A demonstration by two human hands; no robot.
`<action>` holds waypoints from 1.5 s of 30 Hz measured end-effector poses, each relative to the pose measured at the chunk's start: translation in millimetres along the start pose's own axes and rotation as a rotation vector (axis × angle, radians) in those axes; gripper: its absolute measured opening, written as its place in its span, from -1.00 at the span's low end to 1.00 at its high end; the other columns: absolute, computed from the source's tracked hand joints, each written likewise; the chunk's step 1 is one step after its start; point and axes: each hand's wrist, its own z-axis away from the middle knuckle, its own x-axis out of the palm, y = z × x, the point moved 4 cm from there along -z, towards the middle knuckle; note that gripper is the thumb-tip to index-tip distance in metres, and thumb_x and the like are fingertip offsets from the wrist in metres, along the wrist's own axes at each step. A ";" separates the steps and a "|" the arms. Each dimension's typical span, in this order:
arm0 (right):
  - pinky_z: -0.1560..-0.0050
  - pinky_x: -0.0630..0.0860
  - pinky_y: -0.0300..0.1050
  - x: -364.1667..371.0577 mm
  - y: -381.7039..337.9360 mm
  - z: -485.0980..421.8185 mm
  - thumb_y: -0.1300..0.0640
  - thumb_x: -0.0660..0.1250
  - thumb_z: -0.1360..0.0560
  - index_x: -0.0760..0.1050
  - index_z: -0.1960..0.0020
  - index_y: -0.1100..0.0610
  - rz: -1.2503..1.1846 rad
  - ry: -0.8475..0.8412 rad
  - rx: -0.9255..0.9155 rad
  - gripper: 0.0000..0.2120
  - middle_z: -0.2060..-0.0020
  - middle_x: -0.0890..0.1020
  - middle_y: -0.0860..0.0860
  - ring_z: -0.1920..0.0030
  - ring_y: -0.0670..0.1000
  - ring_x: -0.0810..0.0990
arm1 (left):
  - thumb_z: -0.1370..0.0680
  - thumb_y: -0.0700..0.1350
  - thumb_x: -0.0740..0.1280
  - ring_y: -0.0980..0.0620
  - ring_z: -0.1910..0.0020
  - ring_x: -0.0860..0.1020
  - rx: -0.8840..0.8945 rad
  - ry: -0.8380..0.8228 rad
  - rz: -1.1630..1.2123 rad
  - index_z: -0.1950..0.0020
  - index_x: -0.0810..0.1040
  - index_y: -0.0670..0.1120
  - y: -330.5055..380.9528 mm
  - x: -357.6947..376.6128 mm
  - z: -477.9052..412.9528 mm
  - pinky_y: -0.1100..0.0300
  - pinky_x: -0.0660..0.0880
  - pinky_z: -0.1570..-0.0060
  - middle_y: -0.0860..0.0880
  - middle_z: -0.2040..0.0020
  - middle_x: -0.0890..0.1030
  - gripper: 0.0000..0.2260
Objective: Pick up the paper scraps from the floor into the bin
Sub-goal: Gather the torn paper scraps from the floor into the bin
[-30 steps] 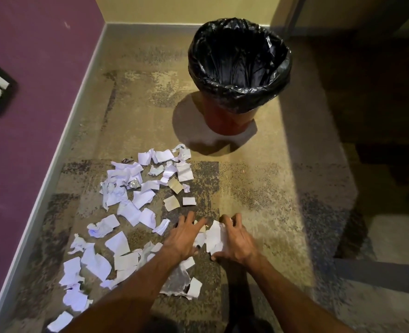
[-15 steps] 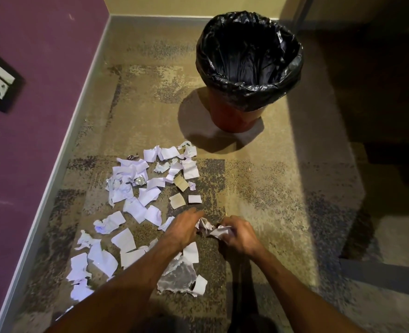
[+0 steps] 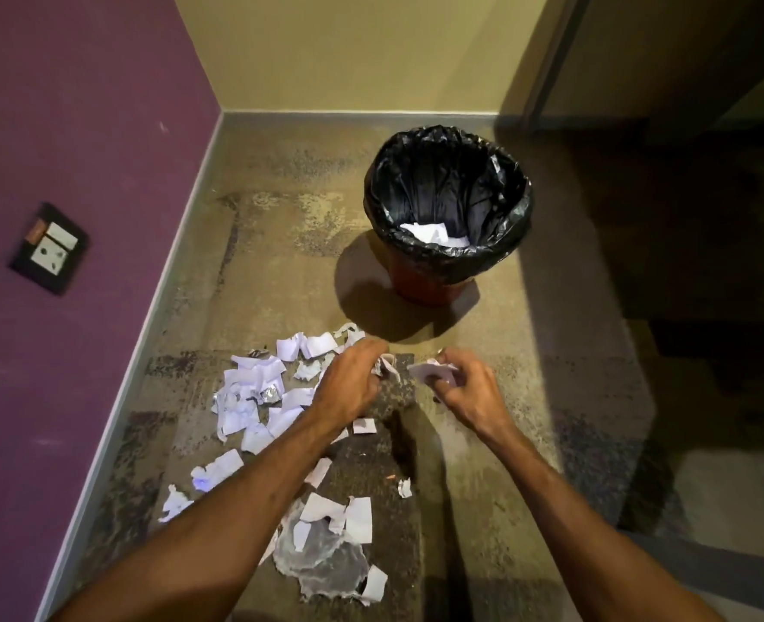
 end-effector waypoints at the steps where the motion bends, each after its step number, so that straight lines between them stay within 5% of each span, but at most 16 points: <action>1: 0.23 0.68 0.11 -7.5 -15.4 -8.6 0.11 0.47 -0.55 0.55 0.05 -0.04 -0.027 0.029 -0.046 -0.89 0.09 0.65 -0.02 0.13 0.06 0.68 | -0.48 -0.35 0.36 -0.12 -0.06 0.58 0.028 0.034 -0.012 -0.17 0.55 0.00 11.1 -13.5 -11.9 0.11 0.48 0.01 -0.05 -0.07 0.58 -0.65; 6: 0.18 0.65 0.19 -53.0 -89.7 -50.9 0.03 0.51 -0.56 0.54 0.06 0.05 -0.114 0.178 -0.207 -0.82 0.11 0.61 -0.01 0.08 0.12 0.62 | -0.47 -0.41 0.34 -0.08 0.04 0.56 0.108 0.216 -0.047 -0.13 0.57 -0.07 60.0 -76.0 -75.3 0.21 0.38 0.13 -0.05 0.01 0.54 -0.67; 12: 0.25 0.54 -0.03 -109.1 -139.0 -119.3 0.11 0.48 -0.52 0.46 0.15 0.04 -0.101 0.341 -0.220 -0.81 0.19 0.59 0.00 0.19 0.00 0.56 | -0.57 -0.30 0.39 -0.01 0.11 0.51 0.142 0.334 -0.053 -0.09 0.56 -0.09 99.7 -128.7 -164.5 0.28 0.35 0.25 -0.01 0.05 0.50 -0.84; 16: 0.01 0.70 0.19 -126.4 -144.1 -178.4 0.05 0.48 -0.49 0.57 -0.01 0.17 -0.080 0.432 -0.117 -0.78 0.08 0.68 0.10 0.04 0.14 0.67 | -0.56 -0.20 0.43 -0.12 0.11 0.56 0.107 0.338 -0.036 0.05 0.51 -0.03 107.4 -134.2 -229.1 0.09 0.41 0.23 -0.05 0.11 0.56 -0.88; 19: -0.14 0.68 0.17 -125.8 -138.3 -211.0 0.09 0.49 -0.51 0.57 -0.21 0.16 0.052 0.376 -0.016 -0.68 -0.11 0.67 0.11 -0.10 0.13 0.64 | -0.52 -0.15 0.51 -0.10 0.10 0.55 -0.019 0.299 0.010 0.07 0.50 -0.01 96.6 -118.3 -261.5 0.09 0.36 0.19 -0.05 0.09 0.59 -0.81; 24: 0.25 0.53 -0.14 -118.9 -118.5 -232.6 0.03 0.55 -0.49 0.52 -0.29 0.14 0.047 0.210 0.191 -0.56 -0.13 0.61 0.10 -0.05 0.07 0.62 | -0.48 -0.03 0.59 -0.09 -0.11 0.61 -0.142 0.099 0.074 -0.21 0.60 -0.03 82.6 -96.0 -286.6 0.06 0.58 -0.04 -0.07 -0.15 0.66 -0.65; 27: 0.03 0.74 0.03 -117.6 -111.6 -237.5 0.05 0.60 -0.47 0.46 -0.43 0.16 -0.002 0.165 0.242 -0.39 -0.20 0.59 0.11 -0.09 0.09 0.68 | -0.45 -0.09 0.62 -0.08 -0.25 0.59 -0.116 0.013 0.053 -0.36 0.56 -0.07 79.6 -95.9 -287.0 0.08 0.56 -0.12 -0.08 -0.29 0.61 -0.49; 31: 0.03 0.77 0.08 -116.1 -103.4 -240.7 0.20 0.51 -0.53 0.45 -0.52 0.13 -0.050 0.171 0.250 -0.42 -0.27 0.58 0.10 0.00 0.05 0.70 | -0.43 -0.18 0.63 -0.07 -0.35 0.54 -0.130 0.012 0.075 -0.39 0.56 -0.06 68.6 -103.3 -285.8 0.15 0.49 -0.08 -0.09 -0.40 0.55 -0.44; 37: -0.21 0.68 0.04 -117.8 -102.1 -226.2 0.19 0.42 -0.48 0.62 -0.34 0.07 0.005 0.327 0.141 -0.58 -0.22 0.70 0.07 -0.12 0.05 0.71 | -0.50 -0.21 0.57 0.01 -0.20 0.56 -0.129 0.099 0.222 -0.35 0.61 -0.02 67.2 -106.2 -280.4 0.20 0.49 0.03 -0.05 -0.34 0.58 -0.57; 39: -0.26 0.65 -0.01 -119.1 -108.2 -212.4 0.19 0.38 -0.52 0.66 -0.29 0.08 -0.004 0.398 0.052 -0.66 -0.14 0.74 0.03 -0.14 -0.01 0.70 | -0.53 -0.16 0.53 0.04 -0.20 0.60 -0.105 0.175 0.262 -0.30 0.64 -0.02 64.1 -109.5 -276.1 0.18 0.56 -0.08 -0.02 -0.28 0.64 -0.66; 41: -0.18 0.69 -0.02 -115.8 -115.5 -191.9 0.21 0.32 -0.55 0.69 -0.16 0.08 -0.061 0.474 -0.072 -0.74 0.00 0.76 -0.04 -0.04 -0.08 0.72 | -0.57 -0.15 0.47 0.09 -0.15 0.64 -0.052 0.302 0.324 -0.23 0.67 -0.02 54.5 -113.0 -262.6 0.09 0.61 -0.23 0.04 -0.18 0.69 -0.77; 45: 0.16 0.62 -0.11 -75.5 -115.5 -144.3 0.29 0.24 -0.53 0.65 0.07 0.12 -0.201 0.488 -0.259 -0.79 0.19 0.71 -0.05 0.16 -0.08 0.68 | -0.63 -0.20 0.29 0.12 -0.09 0.61 -0.009 0.636 0.273 -0.09 0.63 0.05 20.2 -110.2 -200.4 0.15 0.58 -0.13 0.13 -0.10 0.64 -0.81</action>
